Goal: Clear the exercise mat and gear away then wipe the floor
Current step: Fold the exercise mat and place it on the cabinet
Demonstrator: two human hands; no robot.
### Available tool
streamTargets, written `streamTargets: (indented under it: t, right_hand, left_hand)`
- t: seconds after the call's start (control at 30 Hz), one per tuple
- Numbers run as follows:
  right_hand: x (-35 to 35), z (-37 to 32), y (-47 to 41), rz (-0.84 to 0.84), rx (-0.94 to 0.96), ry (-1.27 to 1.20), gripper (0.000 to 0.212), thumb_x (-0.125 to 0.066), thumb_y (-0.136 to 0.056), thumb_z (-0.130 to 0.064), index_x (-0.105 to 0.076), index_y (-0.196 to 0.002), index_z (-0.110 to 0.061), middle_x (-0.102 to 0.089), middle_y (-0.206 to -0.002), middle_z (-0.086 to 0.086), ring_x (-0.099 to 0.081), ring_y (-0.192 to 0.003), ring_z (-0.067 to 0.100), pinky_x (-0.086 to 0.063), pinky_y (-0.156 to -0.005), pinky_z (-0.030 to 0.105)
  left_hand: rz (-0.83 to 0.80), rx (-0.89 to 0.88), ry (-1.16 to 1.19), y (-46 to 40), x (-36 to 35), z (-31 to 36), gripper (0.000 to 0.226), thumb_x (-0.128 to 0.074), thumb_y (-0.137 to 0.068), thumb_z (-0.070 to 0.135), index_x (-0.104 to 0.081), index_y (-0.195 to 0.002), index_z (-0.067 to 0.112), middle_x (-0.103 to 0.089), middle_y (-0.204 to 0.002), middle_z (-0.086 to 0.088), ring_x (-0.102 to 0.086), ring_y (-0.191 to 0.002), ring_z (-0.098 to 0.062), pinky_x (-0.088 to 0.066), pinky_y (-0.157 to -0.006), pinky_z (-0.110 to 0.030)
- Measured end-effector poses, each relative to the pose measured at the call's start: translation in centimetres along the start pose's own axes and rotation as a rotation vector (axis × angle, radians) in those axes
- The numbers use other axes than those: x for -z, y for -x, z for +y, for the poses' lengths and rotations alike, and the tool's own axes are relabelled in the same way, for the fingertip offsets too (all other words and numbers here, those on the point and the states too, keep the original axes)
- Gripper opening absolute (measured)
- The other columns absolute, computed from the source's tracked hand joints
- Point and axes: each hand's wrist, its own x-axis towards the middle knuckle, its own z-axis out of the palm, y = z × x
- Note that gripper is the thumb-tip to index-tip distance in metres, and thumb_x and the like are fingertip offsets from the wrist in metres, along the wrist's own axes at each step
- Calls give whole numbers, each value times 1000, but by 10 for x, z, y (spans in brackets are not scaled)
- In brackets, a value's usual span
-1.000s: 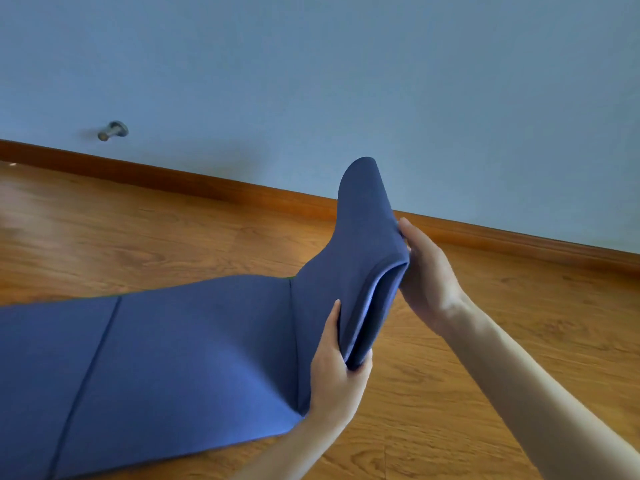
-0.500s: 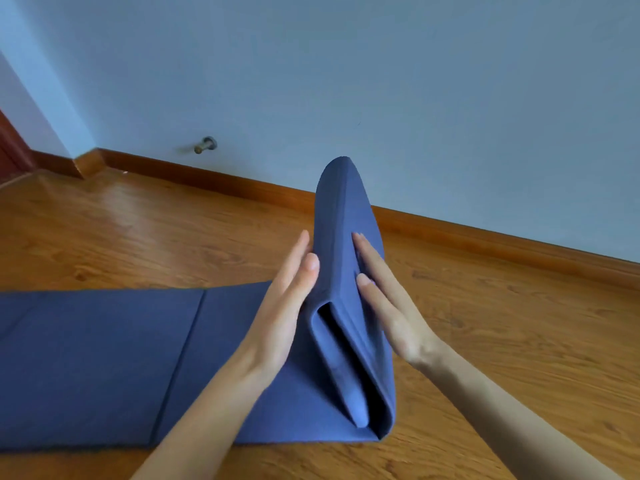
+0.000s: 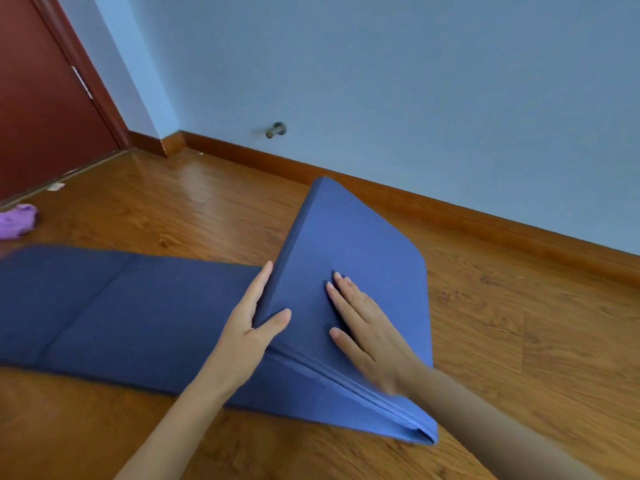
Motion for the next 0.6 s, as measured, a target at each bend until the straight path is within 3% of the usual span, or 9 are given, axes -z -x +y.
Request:
streamTargets:
  t: [0.1,0.2,0.3,0.33,0.43,0.47,0.6]
  right_hand:
    - [-32,14,3,-85,-169,104,83,20,-70,-74,19,-140,-31,25,-150,-13,23,-141,7,10,-117,32]
    - [-57,29,9,-202,-192,192,93,31,-61,-75,22,-140,-27,27,-148,-10,23,-141,13,11,-116,31]
    - [-68,36,13,-292,-154,269,82,19,-73,-67,17,-143,-25,25,-148,-9,24,-140,16,14,-115,30]
    - [-70,37,13,-289,-149,307,78,13,-79,-64,10,-145,-24,19,-150,-7,17,-142,18,13,-114,29]
    - [-80,43,16,-267,-154,417,63,-8,-98,-53,-32,-145,-18,-27,-151,3,-31,-138,26,-10,-110,33]
    - [-83,46,16,-269,-168,428,60,-12,-99,-52,-37,-142,-19,-35,-148,3,-36,-135,25,-13,-108,34]
    - [-93,58,21,-273,-107,465,57,-15,-99,-52,-34,-143,-21,-37,-148,3,-34,-136,25,-15,-107,37]
  left_hand:
    - [20,-83,-295,3,27,-45,54,-52,-94,14,-33,-137,40,-29,-147,23,-25,-131,15,-25,-105,-6]
    - [27,-121,-641,7,41,-91,47,-44,-97,21,-30,-139,37,-12,-151,20,-14,-138,7,-18,-111,-15]
    - [-21,-22,-848,15,41,-126,49,-30,-99,39,-15,-146,36,6,-151,19,1,-143,-4,-22,-109,-20]
    - [-23,2,-887,17,41,-134,51,-23,-98,49,-9,-146,38,11,-151,19,6,-143,-5,-26,-109,-23]
    - [7,8,-981,19,34,-151,69,7,-85,68,-2,-146,37,13,-153,12,11,-143,-10,-19,-111,-28]
    - [13,13,-1022,19,31,-157,73,13,-83,68,-1,-146,35,12,-154,8,10,-143,-14,-15,-111,-30]
    - [33,86,-1080,24,21,-170,68,2,-91,63,-9,-148,28,-2,-156,-2,-7,-143,-24,-21,-106,-39]
